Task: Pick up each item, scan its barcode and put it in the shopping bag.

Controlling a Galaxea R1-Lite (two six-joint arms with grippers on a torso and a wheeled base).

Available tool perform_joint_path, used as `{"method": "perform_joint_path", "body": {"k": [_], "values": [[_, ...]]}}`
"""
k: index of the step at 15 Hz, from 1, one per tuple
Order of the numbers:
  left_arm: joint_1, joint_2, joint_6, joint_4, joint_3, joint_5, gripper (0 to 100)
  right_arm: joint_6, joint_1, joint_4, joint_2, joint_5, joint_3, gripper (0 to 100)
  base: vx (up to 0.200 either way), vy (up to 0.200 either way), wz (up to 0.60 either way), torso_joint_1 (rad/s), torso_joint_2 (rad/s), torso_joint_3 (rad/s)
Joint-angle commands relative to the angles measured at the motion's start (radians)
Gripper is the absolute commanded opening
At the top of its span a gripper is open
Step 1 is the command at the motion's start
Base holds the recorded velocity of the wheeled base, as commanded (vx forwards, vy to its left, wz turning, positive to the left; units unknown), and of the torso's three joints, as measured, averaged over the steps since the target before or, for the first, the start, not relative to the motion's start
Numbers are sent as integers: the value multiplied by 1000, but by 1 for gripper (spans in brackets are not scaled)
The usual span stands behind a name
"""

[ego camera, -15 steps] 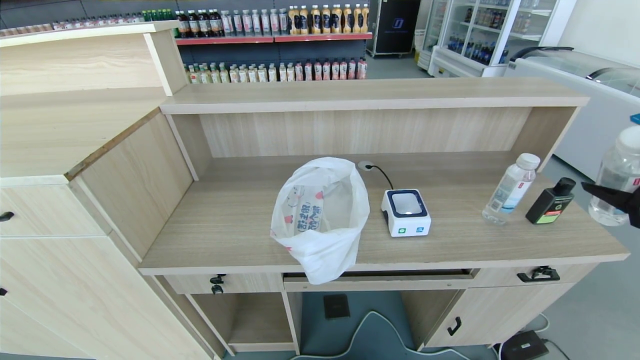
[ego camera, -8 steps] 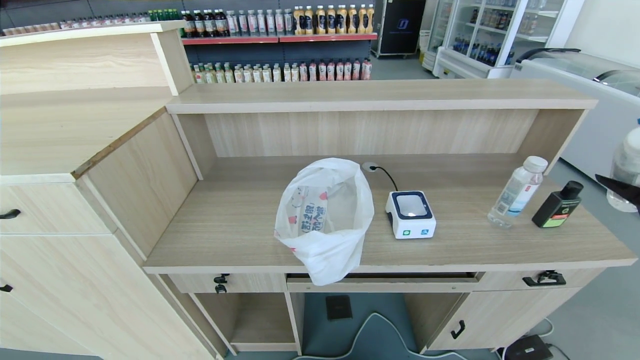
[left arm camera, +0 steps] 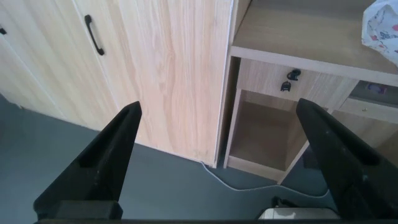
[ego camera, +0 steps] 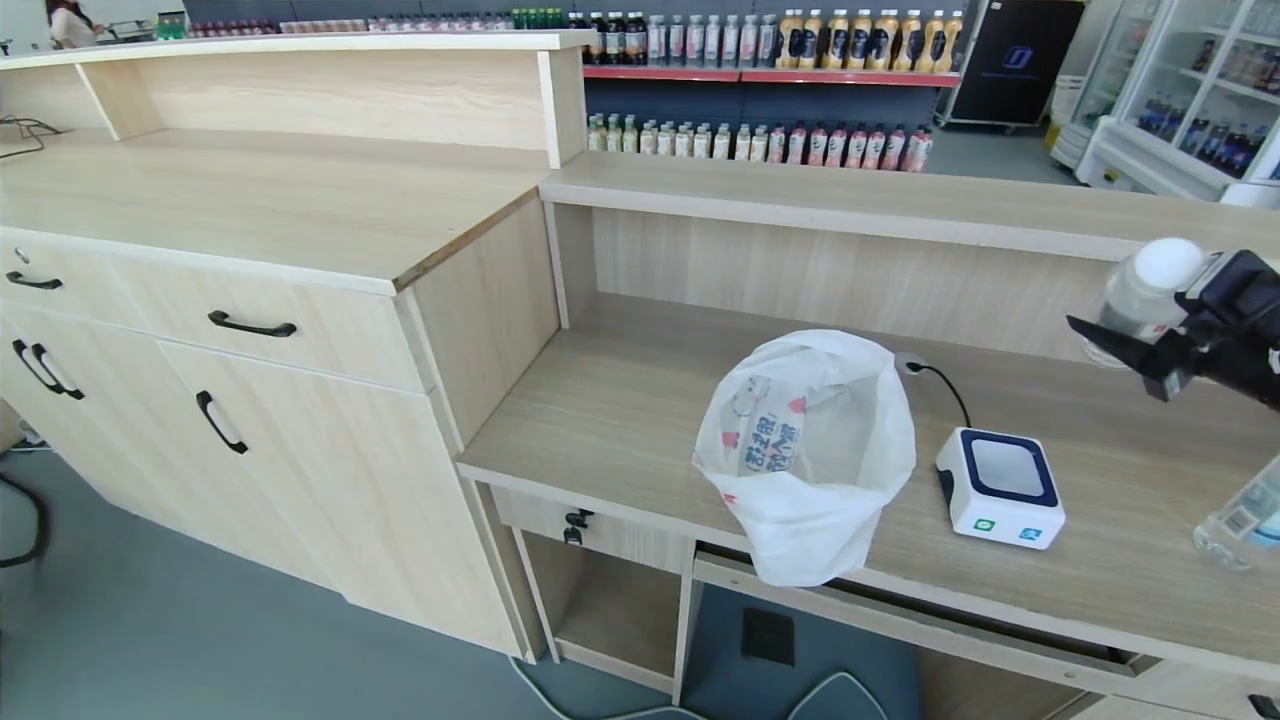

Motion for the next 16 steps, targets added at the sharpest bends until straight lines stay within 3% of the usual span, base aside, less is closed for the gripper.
{"method": "perform_joint_path", "body": {"k": [1,4,8,16], "values": [[-1,0,0,0,0,0,100,13,21,-24,84,26,7,0,0,0,0,0,0,0],[0,0,0,0,0,0,100,7,18,-92,152,165,13,0,0,0,0,0,0,0],[-1,0,0,0,0,0,100,-10,20,-179,201,180,49,0,0,0,0,0,0,0],[-1,0,0,0,0,0,100,-105,20,-210,282,249,41,0,0,0,0,0,0,0]]}}
